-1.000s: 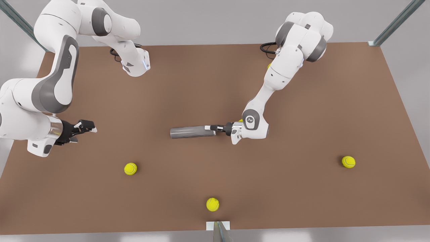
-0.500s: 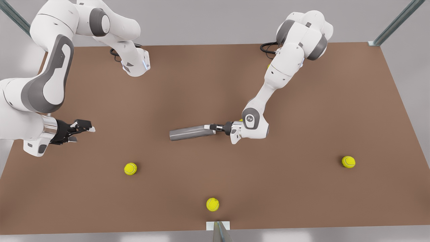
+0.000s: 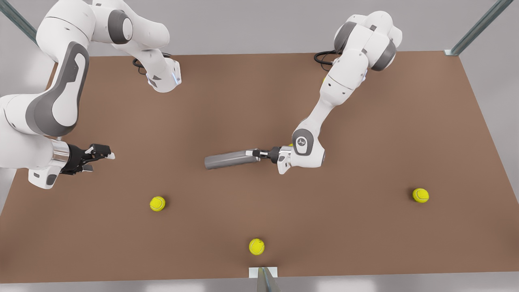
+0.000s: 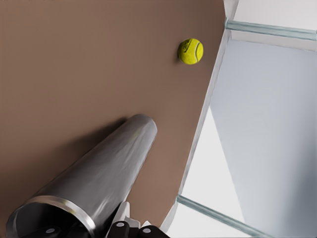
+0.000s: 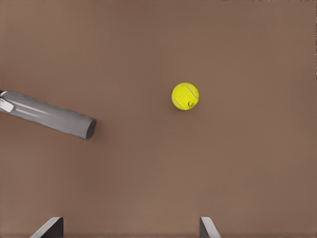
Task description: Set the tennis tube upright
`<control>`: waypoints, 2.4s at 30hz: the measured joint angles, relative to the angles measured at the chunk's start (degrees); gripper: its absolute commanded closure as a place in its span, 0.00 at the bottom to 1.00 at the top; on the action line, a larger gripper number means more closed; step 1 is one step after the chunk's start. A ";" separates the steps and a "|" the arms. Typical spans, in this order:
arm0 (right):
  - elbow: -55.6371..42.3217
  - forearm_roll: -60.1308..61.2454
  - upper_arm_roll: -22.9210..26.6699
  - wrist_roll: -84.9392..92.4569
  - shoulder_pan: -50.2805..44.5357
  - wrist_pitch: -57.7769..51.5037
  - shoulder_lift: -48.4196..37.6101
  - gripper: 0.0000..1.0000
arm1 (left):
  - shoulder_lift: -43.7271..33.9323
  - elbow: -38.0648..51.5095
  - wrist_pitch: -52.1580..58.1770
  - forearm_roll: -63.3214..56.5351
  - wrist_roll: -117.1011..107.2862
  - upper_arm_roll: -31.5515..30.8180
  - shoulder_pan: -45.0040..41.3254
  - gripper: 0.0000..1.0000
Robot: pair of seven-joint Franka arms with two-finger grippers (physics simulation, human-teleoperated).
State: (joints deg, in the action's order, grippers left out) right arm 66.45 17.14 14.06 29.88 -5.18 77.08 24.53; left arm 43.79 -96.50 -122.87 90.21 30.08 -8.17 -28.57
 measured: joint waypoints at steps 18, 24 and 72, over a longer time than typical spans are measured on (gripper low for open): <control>0.00 -0.09 0.00 0.08 0.00 -0.35 0.00 0.00 | -4.90 -0.44 -0.47 -6.94 -6.93 2.63 0.09 0.79; 0.00 -0.44 0.00 1.14 -0.64 -0.79 0.00 0.00 | -9.83 -0.45 -0.29 -14.16 -18.66 4.06 0.09 0.79; 0.00 -1.60 -0.35 4.75 -1.15 -1.58 0.00 0.00 | -23.15 0.67 11.60 -90.80 -43.10 18.90 2.03 0.79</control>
State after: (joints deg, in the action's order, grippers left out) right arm 66.45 15.54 13.71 34.63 -6.33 75.50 24.53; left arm 20.64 -95.83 -111.27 -0.59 -13.02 10.72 -26.54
